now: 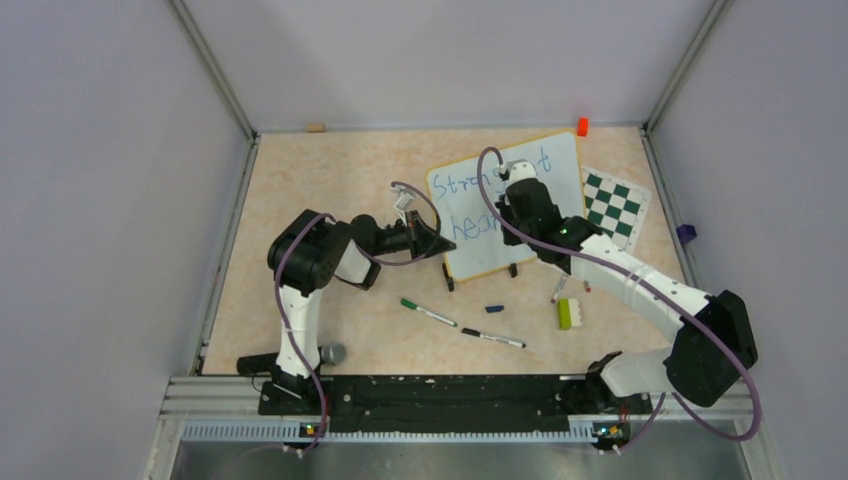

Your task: Write a sentence on the whiteboard

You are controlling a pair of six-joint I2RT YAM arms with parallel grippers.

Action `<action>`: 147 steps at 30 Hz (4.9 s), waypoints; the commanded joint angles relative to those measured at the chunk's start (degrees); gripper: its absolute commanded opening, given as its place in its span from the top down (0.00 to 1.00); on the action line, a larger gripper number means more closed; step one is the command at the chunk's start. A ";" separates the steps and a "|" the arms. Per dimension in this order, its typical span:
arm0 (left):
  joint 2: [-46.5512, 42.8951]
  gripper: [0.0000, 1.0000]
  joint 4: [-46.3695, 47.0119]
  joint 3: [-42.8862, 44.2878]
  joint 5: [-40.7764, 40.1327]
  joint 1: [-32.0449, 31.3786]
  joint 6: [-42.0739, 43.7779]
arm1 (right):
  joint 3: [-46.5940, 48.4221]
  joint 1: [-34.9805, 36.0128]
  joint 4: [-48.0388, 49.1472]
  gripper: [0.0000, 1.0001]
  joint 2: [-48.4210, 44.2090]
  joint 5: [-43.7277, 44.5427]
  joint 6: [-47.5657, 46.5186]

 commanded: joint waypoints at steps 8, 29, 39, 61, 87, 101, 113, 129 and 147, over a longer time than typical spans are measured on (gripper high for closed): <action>0.77 1.00 4.50 0.41 8.11 -1.64 2.99 | 2.78 0.05 2.02 1.00 -0.36 3.73 0.03; 0.65 1.00 4.50 0.33 8.07 -1.71 3.03 | 1.83 -4.94 0.27 1.00 -5.20 -6.34 0.33; 0.69 1.00 4.49 0.33 8.10 -1.69 2.98 | 1.64 -4.96 0.38 1.00 -3.45 -6.38 0.02; 0.71 1.00 4.49 0.33 8.03 -1.71 2.98 | 1.39 -4.94 -1.14 1.00 -2.29 0.62 1.28; 0.72 1.00 4.50 0.34 8.09 -1.68 2.96 | 3.98 -4.94 -1.66 1.00 -4.98 -5.10 1.24; 0.77 1.00 4.50 0.33 8.08 -1.66 3.10 | 4.81 -4.96 0.06 1.00 -1.21 -3.46 0.93; 0.73 1.00 4.50 0.37 8.06 -1.65 3.11 | 0.13 -4.96 -0.80 1.00 -3.41 -5.14 1.75; 0.69 1.00 4.50 0.33 8.10 -1.64 3.14 | -2.79 -4.96 -2.18 1.00 -5.67 -2.68 2.64; 0.63 1.00 4.50 0.24 8.08 -1.63 3.09 | 0.48 -6.41 -5.85 1.00 -10.43 0.11 1.72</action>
